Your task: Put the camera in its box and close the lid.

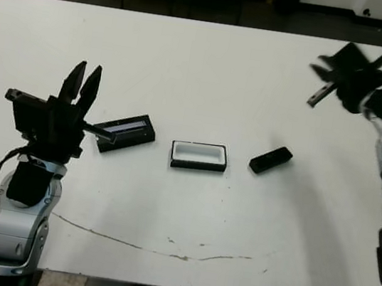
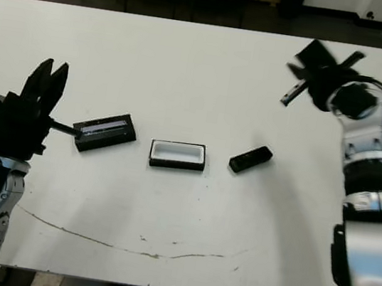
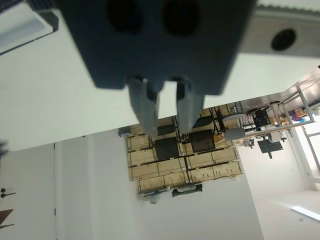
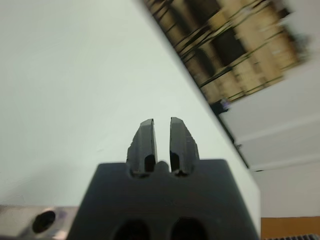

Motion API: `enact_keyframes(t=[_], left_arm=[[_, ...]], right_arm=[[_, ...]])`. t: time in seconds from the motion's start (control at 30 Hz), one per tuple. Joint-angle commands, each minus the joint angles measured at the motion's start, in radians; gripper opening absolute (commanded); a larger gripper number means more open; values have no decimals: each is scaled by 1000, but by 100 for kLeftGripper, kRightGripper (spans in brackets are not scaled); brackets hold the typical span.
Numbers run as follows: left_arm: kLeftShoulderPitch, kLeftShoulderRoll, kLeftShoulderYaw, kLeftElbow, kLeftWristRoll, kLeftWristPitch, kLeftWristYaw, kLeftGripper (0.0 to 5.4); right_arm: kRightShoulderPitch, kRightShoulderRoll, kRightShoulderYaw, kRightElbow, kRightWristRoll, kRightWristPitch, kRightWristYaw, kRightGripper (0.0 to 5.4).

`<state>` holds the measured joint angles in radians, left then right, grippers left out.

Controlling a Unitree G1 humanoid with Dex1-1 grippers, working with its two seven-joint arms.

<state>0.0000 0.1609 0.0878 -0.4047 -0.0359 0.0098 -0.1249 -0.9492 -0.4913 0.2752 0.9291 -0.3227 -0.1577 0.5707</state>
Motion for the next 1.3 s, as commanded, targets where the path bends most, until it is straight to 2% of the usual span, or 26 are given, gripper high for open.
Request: enact_keyframes(t=[0.03, 0.2, 0.27, 0.57, 0.73, 0.93, 1.1, 1.3], left_arm=[[11, 4, -12, 13, 8, 8, -4, 1], [15, -3, -21, 20, 10, 11, 2, 1], [14, -4, -23, 25, 14, 7, 5, 1], [8, -16, -37, 34, 19, -1, 16, 1], [25, -27, -46, 15, 14, 4, 19, 1], [49, -31, -52, 5, 16, -17, 19, 1], [67, -36, -56, -5, 15, -22, 18, 1], [80, -38, -58, -2, 32, -55, 18, 1]], right_arm=[[-21, 31, 51, 71, -45, 34, 45, 0], [-34, 55, 106, 136, -89, 47, 127, 0], [-32, 52, 139, 142, -119, 20, 156, 0], [30, 13, 193, 32, -165, 56, 279, 0], [88, -38, 201, -90, -177, 77, 335, 0], [196, -124, 201, -312, -187, 117, 406, 0], [282, -193, 175, -464, -157, 122, 455, 0], [349, -249, 151, -551, -116, 121, 504, 0]])
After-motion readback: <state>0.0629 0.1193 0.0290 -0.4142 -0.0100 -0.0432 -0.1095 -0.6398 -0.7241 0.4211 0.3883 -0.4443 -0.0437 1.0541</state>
